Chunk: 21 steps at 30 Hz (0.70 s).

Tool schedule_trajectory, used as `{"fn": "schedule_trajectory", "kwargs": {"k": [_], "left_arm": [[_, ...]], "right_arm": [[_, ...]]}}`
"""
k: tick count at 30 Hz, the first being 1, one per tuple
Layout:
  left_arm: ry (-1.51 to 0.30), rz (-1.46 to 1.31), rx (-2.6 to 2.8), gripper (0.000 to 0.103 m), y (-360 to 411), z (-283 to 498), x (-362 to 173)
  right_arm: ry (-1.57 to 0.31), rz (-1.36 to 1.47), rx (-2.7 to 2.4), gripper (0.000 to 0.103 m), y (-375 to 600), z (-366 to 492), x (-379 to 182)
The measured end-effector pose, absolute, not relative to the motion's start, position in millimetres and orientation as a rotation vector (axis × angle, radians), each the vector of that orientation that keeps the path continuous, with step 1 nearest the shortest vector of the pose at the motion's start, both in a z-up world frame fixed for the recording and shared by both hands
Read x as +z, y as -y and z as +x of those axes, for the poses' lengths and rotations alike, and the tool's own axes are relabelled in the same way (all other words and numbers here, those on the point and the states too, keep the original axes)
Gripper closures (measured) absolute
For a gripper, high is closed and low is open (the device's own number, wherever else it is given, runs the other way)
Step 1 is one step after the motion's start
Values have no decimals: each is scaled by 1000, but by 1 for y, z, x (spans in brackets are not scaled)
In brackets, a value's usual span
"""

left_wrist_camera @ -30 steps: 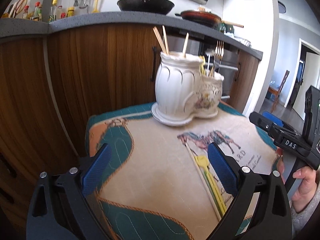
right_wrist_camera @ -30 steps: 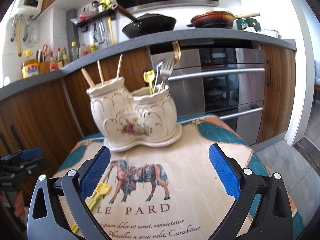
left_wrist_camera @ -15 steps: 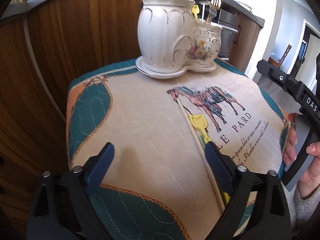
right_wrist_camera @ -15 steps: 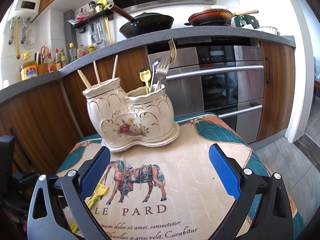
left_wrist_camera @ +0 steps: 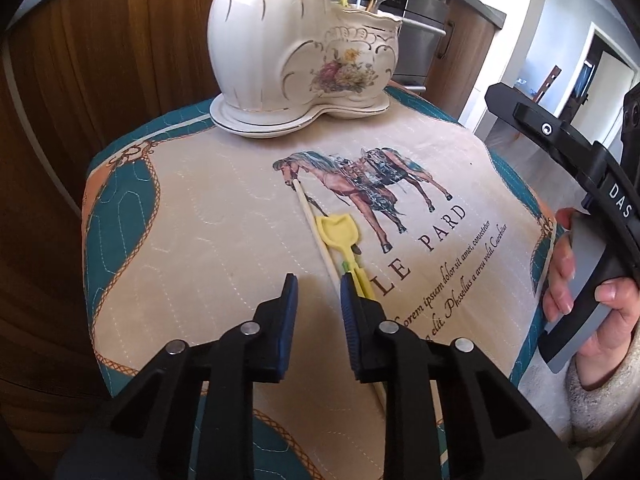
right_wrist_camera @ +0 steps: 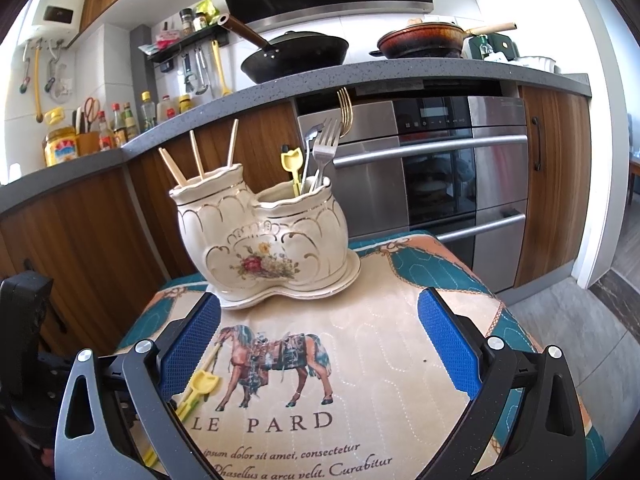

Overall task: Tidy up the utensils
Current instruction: 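Grasp the last wooden chopstick with left while right grasps the yellow-green plastic utensil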

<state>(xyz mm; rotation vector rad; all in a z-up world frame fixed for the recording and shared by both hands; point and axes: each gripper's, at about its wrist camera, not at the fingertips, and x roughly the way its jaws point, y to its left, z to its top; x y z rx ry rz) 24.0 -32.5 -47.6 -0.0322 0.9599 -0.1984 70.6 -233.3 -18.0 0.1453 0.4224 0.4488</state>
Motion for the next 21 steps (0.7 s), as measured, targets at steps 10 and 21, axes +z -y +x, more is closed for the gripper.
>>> {"fn": "schedule_trajectory", "kwargs": {"k": [10, 21], "left_arm": [[-1022, 22, -230, 84, 40, 38, -46], [-1011, 3, -233, 95, 17, 35, -44]], "right_arm": [[-427, 132, 454, 5, 230, 69, -18], [-476, 91, 468, 5, 221, 71, -22]]}}
